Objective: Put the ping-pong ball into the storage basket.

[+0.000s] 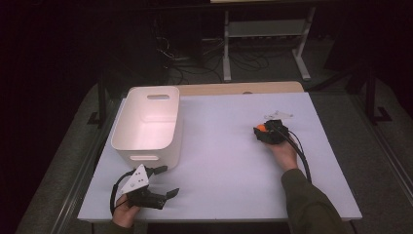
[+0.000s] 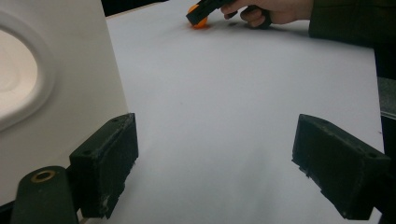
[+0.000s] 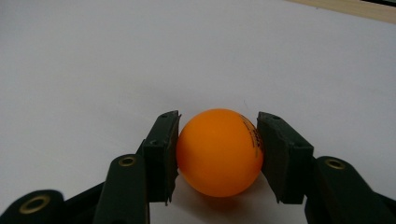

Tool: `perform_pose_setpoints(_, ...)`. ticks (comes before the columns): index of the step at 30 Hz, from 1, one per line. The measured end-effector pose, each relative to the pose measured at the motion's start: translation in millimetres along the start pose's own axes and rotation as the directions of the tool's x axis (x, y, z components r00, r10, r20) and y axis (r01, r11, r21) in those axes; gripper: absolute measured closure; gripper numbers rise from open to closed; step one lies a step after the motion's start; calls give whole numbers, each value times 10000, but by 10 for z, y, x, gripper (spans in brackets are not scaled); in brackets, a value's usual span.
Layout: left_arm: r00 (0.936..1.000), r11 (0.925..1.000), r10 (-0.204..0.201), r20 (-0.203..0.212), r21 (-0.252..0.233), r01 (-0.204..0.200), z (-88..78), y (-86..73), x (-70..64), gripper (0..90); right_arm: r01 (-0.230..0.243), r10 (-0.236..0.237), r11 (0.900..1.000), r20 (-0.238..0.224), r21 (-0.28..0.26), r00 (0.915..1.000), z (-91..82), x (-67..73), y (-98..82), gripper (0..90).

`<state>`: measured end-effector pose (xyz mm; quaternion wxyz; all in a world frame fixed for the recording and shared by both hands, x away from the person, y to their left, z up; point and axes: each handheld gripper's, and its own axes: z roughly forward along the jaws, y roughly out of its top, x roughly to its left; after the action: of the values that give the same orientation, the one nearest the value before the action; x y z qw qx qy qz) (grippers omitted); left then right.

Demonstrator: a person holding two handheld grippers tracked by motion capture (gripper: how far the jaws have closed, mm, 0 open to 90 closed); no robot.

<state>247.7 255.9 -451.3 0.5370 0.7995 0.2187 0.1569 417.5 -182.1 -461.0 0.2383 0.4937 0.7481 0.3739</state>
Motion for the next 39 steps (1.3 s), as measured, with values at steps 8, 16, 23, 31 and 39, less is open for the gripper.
perform_pose_setpoints(8,10000,10000,8,4,-1,-8,1,0,0,141,29,-29,10000,-170,-17,9999,-18,8,7,492)
perform_pose_setpoints(16,10000,10000,37,5,42,-37,1,1,1,141,147,-151,9999,-476,-81,9988,-100,46,66,493)
perform_pose_setpoints(23,10000,10000,30,0,50,-30,4,2,-1,141,303,-306,9995,-749,-51,9967,-156,84,101,494)
perform_pose_setpoints(31,10000,10000,39,5,59,-39,4,2,-1,141,522,-515,9986,-1132,31,9922,-196,154,140,494)
perform_pose_setpoints(39,10000,10000,37,11,65,-37,4,2,0,141,694,-673,9975,-1395,106,9879,-219,209,166,495)
